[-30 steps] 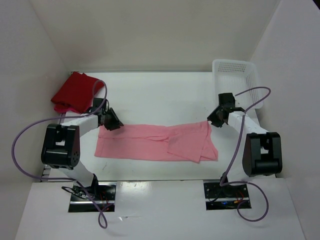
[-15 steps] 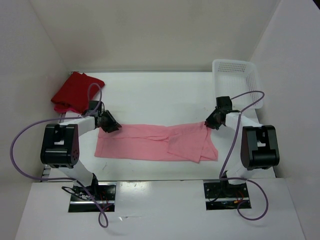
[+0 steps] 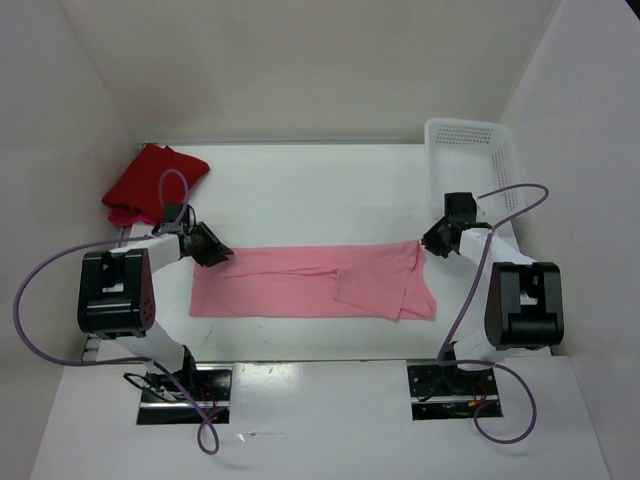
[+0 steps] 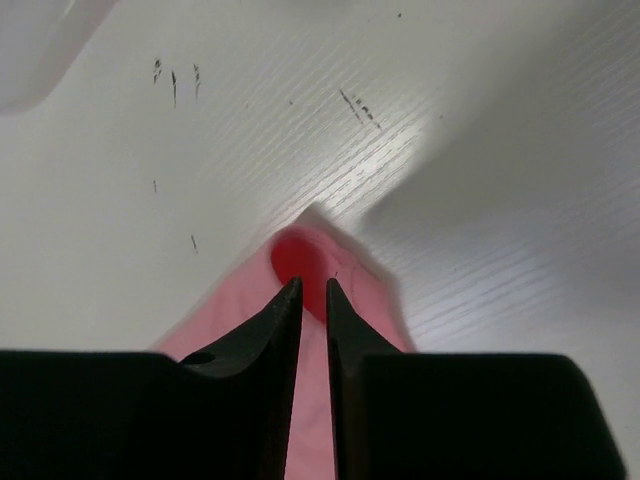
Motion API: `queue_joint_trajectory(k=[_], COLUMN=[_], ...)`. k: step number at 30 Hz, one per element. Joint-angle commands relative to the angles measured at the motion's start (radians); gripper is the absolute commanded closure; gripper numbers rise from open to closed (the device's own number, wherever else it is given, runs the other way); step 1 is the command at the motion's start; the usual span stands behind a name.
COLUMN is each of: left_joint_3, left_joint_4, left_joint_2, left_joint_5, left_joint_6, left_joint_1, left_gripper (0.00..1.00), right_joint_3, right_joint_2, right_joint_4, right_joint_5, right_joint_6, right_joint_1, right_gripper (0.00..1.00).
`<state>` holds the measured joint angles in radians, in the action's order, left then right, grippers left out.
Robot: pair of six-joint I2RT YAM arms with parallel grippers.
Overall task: Fold and stack the t-shirts
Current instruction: Fold the other side of the tshirt into a rectangle, then rotate the tshirt 90 degrees
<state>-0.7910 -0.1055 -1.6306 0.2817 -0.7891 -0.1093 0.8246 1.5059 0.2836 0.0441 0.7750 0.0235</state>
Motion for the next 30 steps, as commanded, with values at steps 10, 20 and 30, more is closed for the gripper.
queue_joint_trajectory(k=[10,20,30], left_joint_3=[-0.008,-0.05,-0.105], left_joint_4=[-0.08,-0.115,-0.16], left_joint_2=[0.21,0.294,0.396], left_joint_5=[-0.042,-0.062,0.025], left_joint_6=[0.034,0.066,0.047], left_joint_1=[0.011,0.158,0.168], left_gripper=[0.64,0.67,0.67], right_joint_3=[0.065,-0.001,0.177], right_joint_2=[-0.183,-0.003,0.259], right_joint_4=[0.097,-0.006,-0.043], right_joint_5=[0.02,-0.021,0.017], right_joint_6=[0.04,0.248,0.21], right_joint_1=[-0.089,-0.534,-0.504], right_gripper=[0.73,1.0,1.0])
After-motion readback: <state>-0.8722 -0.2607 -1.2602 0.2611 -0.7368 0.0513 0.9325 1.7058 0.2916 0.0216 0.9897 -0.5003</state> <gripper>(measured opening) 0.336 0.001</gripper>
